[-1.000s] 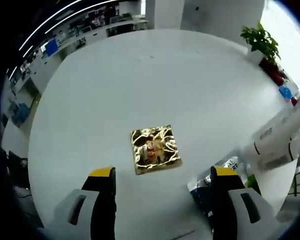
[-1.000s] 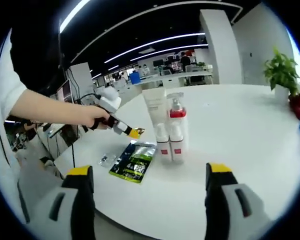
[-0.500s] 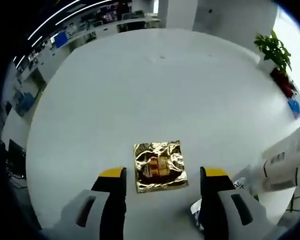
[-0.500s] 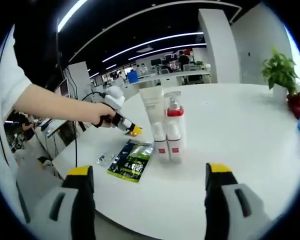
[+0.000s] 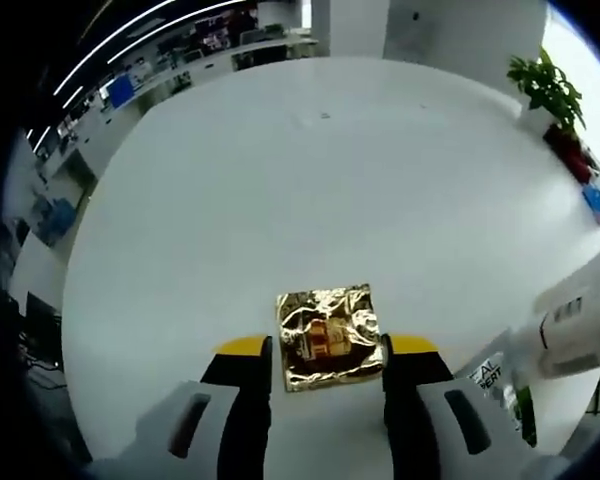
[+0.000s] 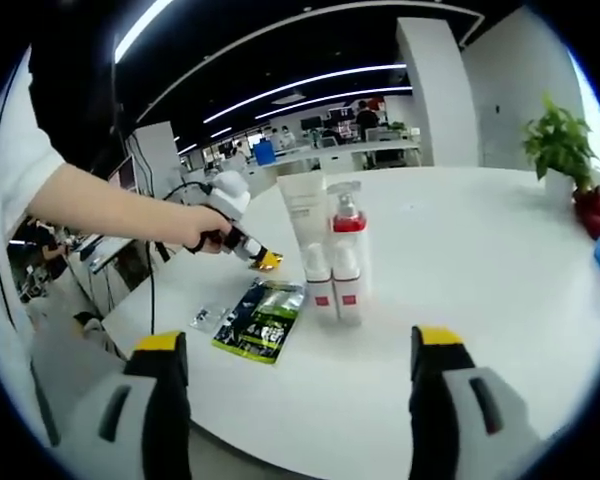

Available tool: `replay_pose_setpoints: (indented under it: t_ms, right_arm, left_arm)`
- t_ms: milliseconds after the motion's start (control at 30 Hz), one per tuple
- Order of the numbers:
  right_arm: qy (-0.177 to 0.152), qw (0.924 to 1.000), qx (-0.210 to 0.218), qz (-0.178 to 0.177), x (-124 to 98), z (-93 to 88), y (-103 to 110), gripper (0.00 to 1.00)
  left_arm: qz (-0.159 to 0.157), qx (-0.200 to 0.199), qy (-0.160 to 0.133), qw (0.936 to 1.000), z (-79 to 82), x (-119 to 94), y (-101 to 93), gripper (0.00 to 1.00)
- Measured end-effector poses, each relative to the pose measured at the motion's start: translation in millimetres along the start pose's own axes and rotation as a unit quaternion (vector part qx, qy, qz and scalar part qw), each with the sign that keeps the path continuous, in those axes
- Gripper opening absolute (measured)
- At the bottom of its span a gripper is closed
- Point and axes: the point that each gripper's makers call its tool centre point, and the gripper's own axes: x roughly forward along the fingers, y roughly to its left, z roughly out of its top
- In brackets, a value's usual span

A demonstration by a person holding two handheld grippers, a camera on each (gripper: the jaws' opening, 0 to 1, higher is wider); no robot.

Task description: Arrange the skincare products in the storage area until every visible bottle or jar stands upright without overlapping.

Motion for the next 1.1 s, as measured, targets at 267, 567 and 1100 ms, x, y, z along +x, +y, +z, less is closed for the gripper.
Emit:
replay_pose_setpoints:
  t_ms: [267, 567, 1100]
  right_arm:
    - [-0.001, 1.0, 0.0, -0.002, 0.1, 0.5, -0.5, 0.92]
    - [0.0, 1.0, -0.003, 0.0, 0.5, 0.4, 0.4, 0.92]
    - [-0.003, 0.9999, -0.01, 0.002, 0.2, 1.6, 1.8, 0.92]
  left_arm:
    - [-0.009, 0.014, -0.002, 0.9999, -0.7, -0.4, -1.3, 0.37]
    - [-0.026, 0.038, -0.013, 0.9989, 5.9, -3.1, -2.4, 0.37]
    - [-0.047, 0.141, -0.022, 0.9887, 17.4, -29.4, 6.1, 0.36]
